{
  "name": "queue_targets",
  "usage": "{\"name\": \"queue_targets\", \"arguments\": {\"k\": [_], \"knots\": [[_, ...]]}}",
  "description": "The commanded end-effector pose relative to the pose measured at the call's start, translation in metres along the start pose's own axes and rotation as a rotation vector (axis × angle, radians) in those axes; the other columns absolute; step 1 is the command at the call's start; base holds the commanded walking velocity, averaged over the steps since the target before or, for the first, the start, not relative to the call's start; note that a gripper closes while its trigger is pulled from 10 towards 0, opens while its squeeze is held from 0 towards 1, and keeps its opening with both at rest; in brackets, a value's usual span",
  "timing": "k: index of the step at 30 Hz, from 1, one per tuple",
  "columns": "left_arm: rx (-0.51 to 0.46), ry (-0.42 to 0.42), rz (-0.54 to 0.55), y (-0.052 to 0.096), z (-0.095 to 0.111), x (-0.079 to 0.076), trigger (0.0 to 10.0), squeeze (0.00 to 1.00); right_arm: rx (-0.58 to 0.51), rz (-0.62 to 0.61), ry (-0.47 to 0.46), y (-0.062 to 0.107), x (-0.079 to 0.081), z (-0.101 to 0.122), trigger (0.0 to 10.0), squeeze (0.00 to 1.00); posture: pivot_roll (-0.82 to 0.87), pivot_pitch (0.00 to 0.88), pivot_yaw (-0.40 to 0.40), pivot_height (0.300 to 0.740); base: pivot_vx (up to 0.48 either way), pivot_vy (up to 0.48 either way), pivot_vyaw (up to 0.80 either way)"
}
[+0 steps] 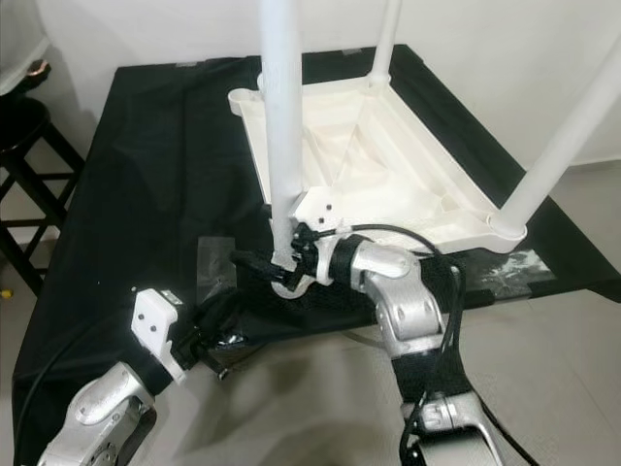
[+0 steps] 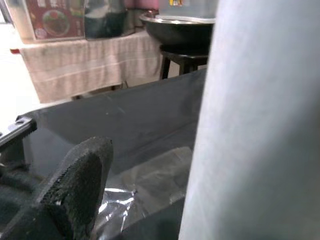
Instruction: Building children table
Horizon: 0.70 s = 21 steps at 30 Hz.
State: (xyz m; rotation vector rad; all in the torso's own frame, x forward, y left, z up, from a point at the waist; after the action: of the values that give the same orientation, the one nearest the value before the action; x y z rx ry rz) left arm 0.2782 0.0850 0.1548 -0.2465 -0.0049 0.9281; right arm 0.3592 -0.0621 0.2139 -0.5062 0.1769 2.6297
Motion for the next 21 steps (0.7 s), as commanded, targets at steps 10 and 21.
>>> {"name": "queue_targets", "arguments": {"k": [10, 21], "knots": [[0.006, 0.001, 0.015, 0.003, -0.003, 0.0, 10.0, 0.0, -0.014, 0.034, -0.023, 0.005, -0.013, -0.004, 0.0, 0.0, 0.01, 0.188, 0.007, 0.74, 0.0, 0.0, 0.0], [0.006, 0.003, 0.014, 0.005, -0.002, 0.001, 10.0, 0.0, 0.052, -0.24, -0.111, 0.016, -0.026, -0.027, 0.0, 0.0, -0.01, 0.206, 0.008, 0.74, 0.0, 0.0, 0.0]]}}
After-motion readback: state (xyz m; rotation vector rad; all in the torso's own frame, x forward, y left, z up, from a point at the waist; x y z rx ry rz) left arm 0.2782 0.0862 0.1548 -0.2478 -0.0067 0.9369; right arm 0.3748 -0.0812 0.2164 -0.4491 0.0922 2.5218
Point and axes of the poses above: a point about 5 cm out from each wrist's last joint towards the gripper, its own y axis pointing back from the gripper into the wrist, its own z axis along the axis of the wrist's last joint, x = y × z, the point moved 5 cm from there along -y, pointing out of the wrist towards the gripper, and after that the axes turned 9 degrees about y, right-handed, at the moved point
